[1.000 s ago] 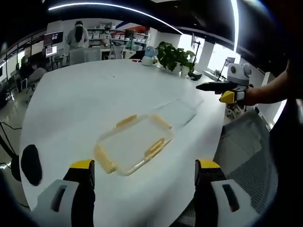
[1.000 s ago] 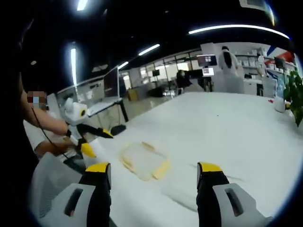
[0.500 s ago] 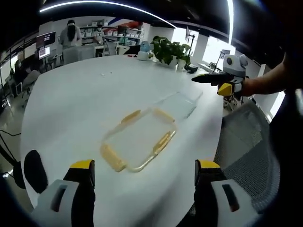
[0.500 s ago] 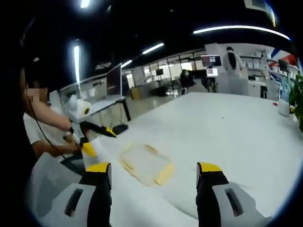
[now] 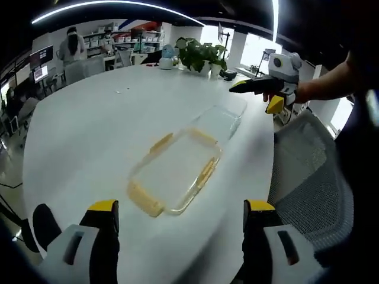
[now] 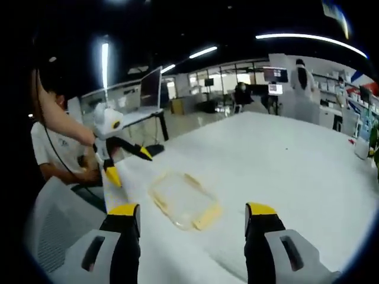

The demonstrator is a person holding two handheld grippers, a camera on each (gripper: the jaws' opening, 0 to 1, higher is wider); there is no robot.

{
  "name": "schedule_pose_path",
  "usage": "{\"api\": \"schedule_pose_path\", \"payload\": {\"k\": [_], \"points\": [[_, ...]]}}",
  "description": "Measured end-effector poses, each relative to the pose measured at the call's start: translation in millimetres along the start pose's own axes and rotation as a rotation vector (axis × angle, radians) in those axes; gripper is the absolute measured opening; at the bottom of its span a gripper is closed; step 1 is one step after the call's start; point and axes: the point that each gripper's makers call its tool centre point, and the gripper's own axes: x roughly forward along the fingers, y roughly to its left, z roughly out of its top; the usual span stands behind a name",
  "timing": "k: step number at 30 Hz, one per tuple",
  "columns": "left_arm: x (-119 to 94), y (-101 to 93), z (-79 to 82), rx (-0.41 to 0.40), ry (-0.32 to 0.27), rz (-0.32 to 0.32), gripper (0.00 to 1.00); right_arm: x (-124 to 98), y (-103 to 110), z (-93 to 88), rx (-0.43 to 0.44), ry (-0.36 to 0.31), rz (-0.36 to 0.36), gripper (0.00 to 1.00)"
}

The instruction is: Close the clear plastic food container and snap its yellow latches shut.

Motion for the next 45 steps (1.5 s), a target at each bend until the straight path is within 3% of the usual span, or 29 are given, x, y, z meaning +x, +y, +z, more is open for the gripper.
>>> {"api": "schedule_pose_path", "payload": {"k": [18,28,36,45], "points": [[7.0,11.0,-7.0,0.079,0.062,-0.05,0.87,21.7,1.4,-0.2,-0.069,0.059,0.046,0.7],[12.4,17.3,-10.9,0.148,0.111,-0.083,0.87,33.0,6.8,-12.6,-0.203,0.166,0.114,0.7],[15.5,21.4,-15.7,0.217,0.159,-0.104,0.84,43.0,3.6,-10.6,-0.229,0.206,0.137,0.68],[17.5,21.4,-21.1,0.289,0.208,-0.128,0.83,50.1,10.4,-29.0,-0.351,0.336,0.235,0.65]]}}
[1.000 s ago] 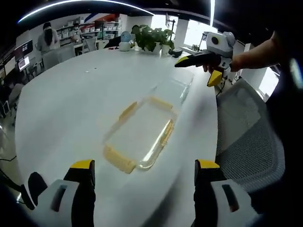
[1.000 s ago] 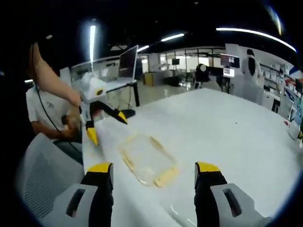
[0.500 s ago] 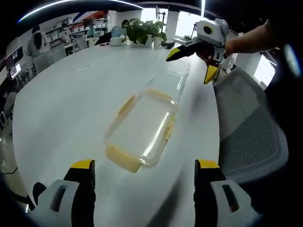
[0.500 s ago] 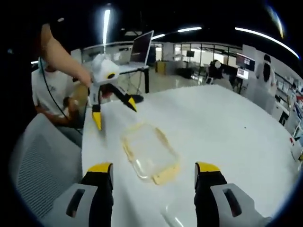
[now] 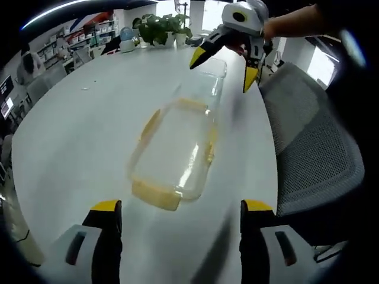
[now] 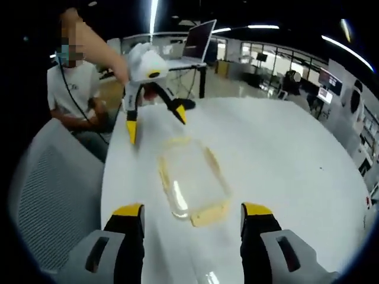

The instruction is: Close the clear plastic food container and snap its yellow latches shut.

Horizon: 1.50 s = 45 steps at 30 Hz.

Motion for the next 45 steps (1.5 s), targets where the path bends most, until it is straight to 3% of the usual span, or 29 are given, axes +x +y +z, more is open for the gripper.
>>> {"api": "schedule_pose_path", "payload": {"k": [5,28,45], "points": [[2.3,1.5,-2.8,0.023,0.021,-0.005,0.83,6.0,0.7,-5.3,-0.032,0.045,0.032,0.63],[10.1,9.6,-7.1,0.143,0.111,-0.037,0.82,17.9,-8.9,-14.1,-0.067,0.139,0.052,0.61],[20.5,14.5,-14.1,0.245,0.202,-0.072,0.78,32.3,-15.2,-29.2,-0.12,0.245,0.089,0.57]]}}
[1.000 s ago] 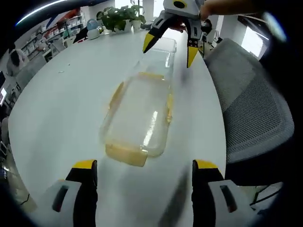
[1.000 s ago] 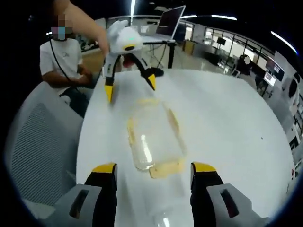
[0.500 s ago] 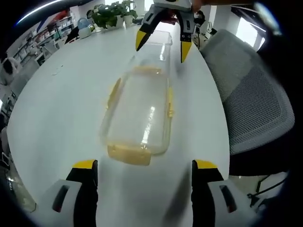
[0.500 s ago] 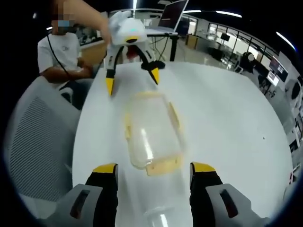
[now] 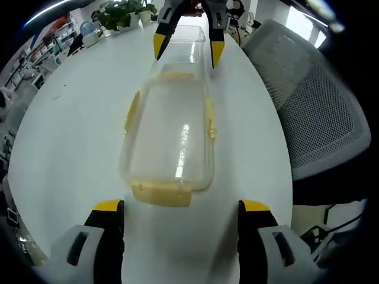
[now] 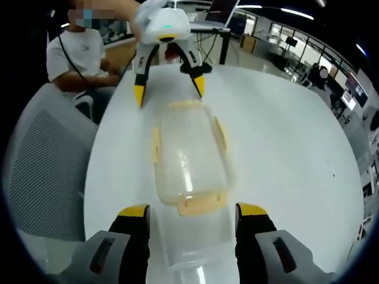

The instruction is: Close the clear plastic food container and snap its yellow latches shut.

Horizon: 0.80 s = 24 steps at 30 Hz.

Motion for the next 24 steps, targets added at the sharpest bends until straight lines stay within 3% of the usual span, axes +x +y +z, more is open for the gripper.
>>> {"api": "schedule_pose_path", "payload": {"k": [24], "points": [[6.3,2.5,-0.3,0.027,0.059,-0.03,0.74,17.3,-2.0,-7.8,-0.044,0.072,0.054,0.53]]}}
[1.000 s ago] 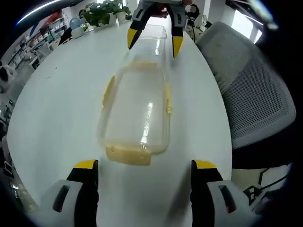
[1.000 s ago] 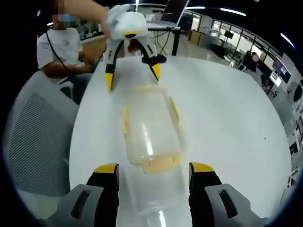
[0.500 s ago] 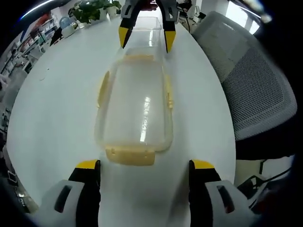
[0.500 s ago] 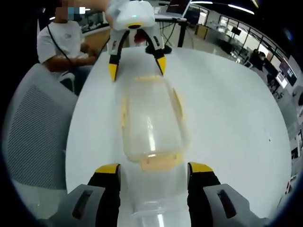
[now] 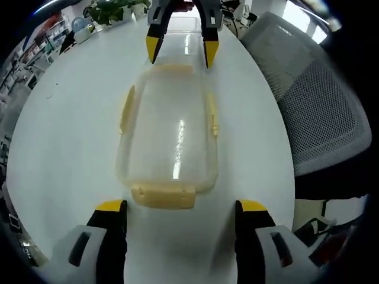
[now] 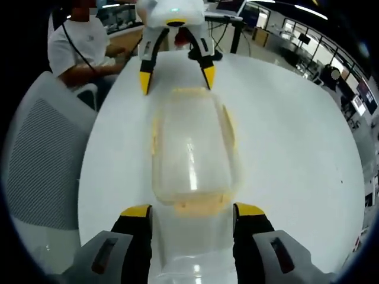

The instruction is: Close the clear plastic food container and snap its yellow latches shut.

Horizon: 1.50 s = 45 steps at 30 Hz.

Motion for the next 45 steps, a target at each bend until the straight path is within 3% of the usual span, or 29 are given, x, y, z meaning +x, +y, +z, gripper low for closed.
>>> {"api": "schedule_pose_path", "payload": {"k": [9,16,23,26,36,39,45], "points": [[0.2,5.6,1.2,-0.008,0.008,0.003,0.72,6.1,-3.3,-4.3,-0.007,0.032,0.014,0.49],[-2.2,10.8,1.1,-0.016,0.012,0.004,0.6,8.9,-3.2,-6.2,-0.007,0.041,0.025,0.46],[-1.8,10.9,7.1,-0.073,-0.01,0.007,0.56,11.1,-4.8,-3.9,-0.018,0.037,0.017,0.42],[-1.6,12.6,7.4,-0.055,-0.004,0.017,0.5,10.6,-4.5,-3.3,-0.016,0.038,0.015,0.41],[-0.5,10.9,10.5,-0.034,-0.01,0.013,0.46,11.4,-5.1,-2.6,-0.003,0.031,0.018,0.4],[-1.2,11.9,8.8,-0.036,-0.013,0.005,0.4,11.9,-4.7,-3.2,-0.002,0.03,0.029,0.4],[-1.5,11.5,9.8,-0.031,-0.015,0.01,0.39,12.9,-4.7,-3.1,-0.002,0.044,0.036,0.39]]}}
